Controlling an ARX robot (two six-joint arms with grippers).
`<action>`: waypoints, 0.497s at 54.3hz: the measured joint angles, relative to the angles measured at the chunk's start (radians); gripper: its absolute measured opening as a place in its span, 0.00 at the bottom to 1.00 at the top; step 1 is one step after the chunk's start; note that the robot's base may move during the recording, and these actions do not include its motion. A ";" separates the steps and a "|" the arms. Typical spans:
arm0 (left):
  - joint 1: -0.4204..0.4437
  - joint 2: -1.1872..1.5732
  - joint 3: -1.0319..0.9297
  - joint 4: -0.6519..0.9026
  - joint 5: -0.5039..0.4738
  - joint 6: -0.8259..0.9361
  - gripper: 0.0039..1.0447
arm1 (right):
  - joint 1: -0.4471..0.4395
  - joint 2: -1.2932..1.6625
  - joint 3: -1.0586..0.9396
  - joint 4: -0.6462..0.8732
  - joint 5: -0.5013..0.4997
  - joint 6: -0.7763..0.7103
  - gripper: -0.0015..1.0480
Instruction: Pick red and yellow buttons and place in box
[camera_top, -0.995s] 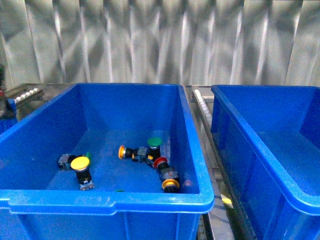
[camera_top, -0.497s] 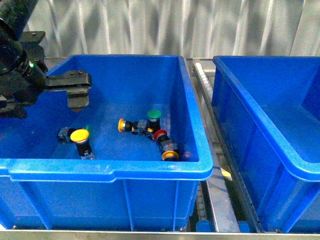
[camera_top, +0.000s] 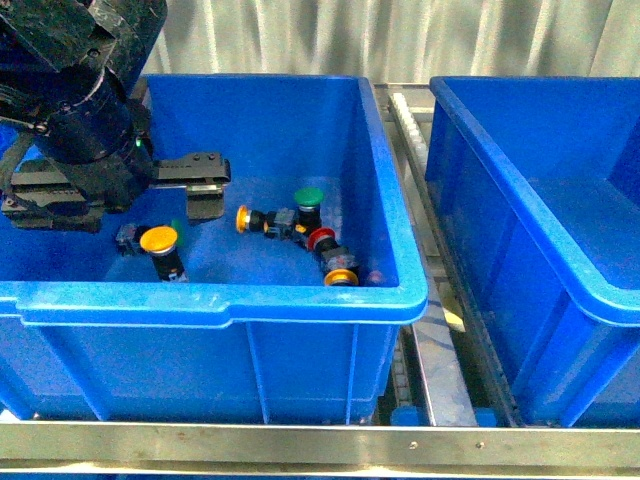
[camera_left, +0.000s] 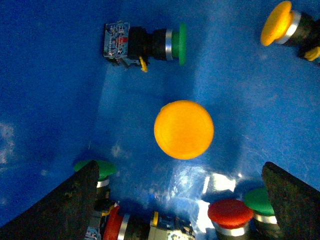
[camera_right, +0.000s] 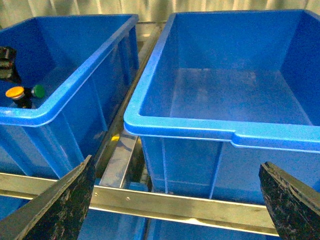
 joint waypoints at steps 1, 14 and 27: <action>0.001 0.010 0.006 0.000 -0.002 0.000 0.93 | 0.000 0.000 0.000 0.000 0.000 0.000 0.94; 0.008 0.086 0.067 0.000 -0.001 -0.018 0.93 | 0.000 0.000 0.000 0.000 0.000 0.000 0.94; 0.008 0.174 0.157 -0.014 -0.016 -0.031 0.93 | 0.000 0.000 0.000 0.000 0.000 0.000 0.94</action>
